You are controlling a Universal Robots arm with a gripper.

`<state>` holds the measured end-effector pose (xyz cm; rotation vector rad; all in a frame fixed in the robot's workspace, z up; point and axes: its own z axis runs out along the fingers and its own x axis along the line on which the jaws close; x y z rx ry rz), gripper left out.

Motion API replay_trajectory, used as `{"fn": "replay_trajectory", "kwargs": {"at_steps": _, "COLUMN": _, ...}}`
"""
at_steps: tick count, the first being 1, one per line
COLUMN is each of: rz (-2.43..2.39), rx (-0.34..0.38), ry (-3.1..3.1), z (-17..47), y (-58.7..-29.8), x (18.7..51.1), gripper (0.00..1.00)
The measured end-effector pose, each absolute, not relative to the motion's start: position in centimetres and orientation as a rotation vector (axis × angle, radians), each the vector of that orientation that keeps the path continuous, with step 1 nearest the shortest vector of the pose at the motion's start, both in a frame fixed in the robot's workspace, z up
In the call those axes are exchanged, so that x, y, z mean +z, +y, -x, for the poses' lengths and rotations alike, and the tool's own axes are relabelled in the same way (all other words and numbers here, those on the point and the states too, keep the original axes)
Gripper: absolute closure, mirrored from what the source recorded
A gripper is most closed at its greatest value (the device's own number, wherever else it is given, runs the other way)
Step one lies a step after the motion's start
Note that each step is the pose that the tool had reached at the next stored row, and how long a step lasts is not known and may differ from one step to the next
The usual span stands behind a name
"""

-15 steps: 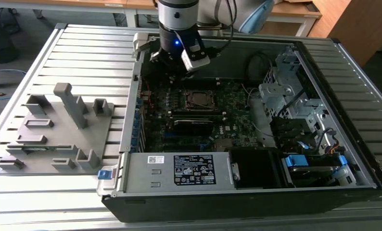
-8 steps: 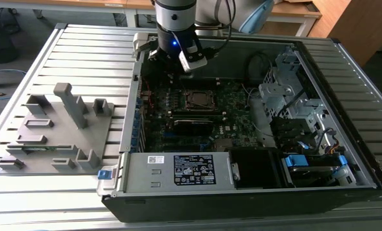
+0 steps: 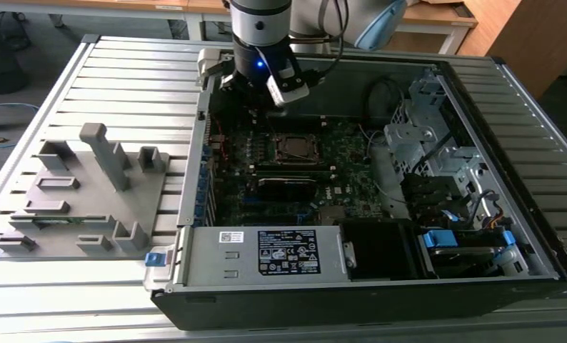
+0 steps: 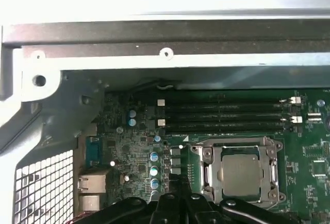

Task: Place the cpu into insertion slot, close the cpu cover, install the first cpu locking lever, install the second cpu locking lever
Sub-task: 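Install the first cpu locking lever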

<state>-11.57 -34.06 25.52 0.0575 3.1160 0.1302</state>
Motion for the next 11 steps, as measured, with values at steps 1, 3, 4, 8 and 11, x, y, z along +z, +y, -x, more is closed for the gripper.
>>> {"fn": "replay_trajectory", "kwargs": {"at_steps": 1, "rz": -0.056, "rx": 0.13, "ry": 3.116, "z": 11.57, "y": -34.06, "x": 25.52, "gripper": 0.89}}
{"fn": "replay_trajectory", "kwargs": {"at_steps": 3, "rz": -0.054, "rx": 0.136, "ry": 3.116, "z": 11.58, "y": -34.07, "x": 25.51, "gripper": 0.89}}
{"fn": "replay_trajectory", "kwargs": {"at_steps": 4, "rz": -0.052, "rx": 0.149, "ry": 3.115, "z": 11.58, "y": -34.06, "x": 25.51, "gripper": 0.89}}
{"fn": "replay_trajectory", "kwargs": {"at_steps": 8, "rz": -0.051, "rx": 0.239, "ry": 3.111, "z": 11.6, "y": -34.06, "x": 25.51, "gripper": 0.89}}
{"fn": "replay_trajectory", "kwargs": {"at_steps": 11, "rz": -0.05, "rx": 0.248, "ry": 3.11, "z": 11.75, "y": -34.06, "x": 25.5, "gripper": 0.89}}
